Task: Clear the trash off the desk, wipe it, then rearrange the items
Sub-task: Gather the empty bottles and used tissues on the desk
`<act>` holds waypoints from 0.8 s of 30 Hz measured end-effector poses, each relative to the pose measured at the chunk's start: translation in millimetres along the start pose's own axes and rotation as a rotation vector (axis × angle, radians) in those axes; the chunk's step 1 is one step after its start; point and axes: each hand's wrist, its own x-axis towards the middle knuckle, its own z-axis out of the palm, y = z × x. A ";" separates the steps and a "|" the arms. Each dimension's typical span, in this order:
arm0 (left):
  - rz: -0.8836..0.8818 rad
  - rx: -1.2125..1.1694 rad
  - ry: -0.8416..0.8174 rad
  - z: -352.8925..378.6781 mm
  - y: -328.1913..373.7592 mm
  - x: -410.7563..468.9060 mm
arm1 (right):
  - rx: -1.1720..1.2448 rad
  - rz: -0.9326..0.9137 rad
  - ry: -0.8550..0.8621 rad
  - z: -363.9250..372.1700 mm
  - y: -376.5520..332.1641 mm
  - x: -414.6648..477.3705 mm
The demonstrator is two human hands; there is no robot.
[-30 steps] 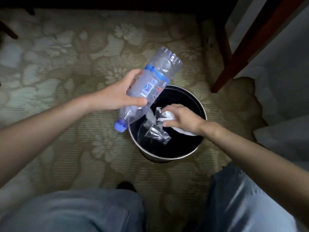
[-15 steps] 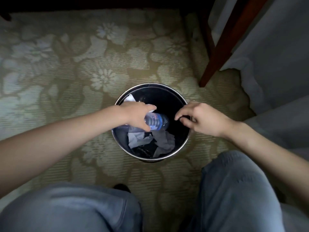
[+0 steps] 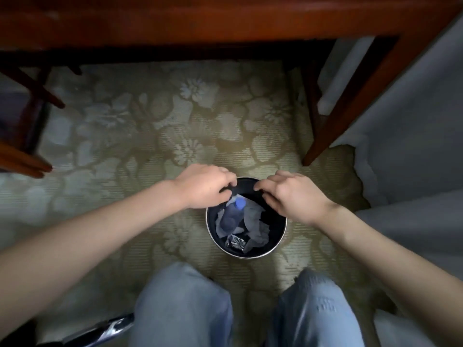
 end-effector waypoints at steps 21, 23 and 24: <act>-0.204 -0.160 0.182 -355.3 -20.1 -137.3 | -0.091 0.231 0.178 -368.7 -125.1 102.3; -0.204 -0.182 0.178 -357.9 -22.2 -135.5 | -0.088 0.215 0.182 -372.4 -120.1 107.0; -0.205 -0.196 0.177 -359.4 -23.6 -132.8 | -0.098 0.207 0.179 -374.4 -114.9 110.1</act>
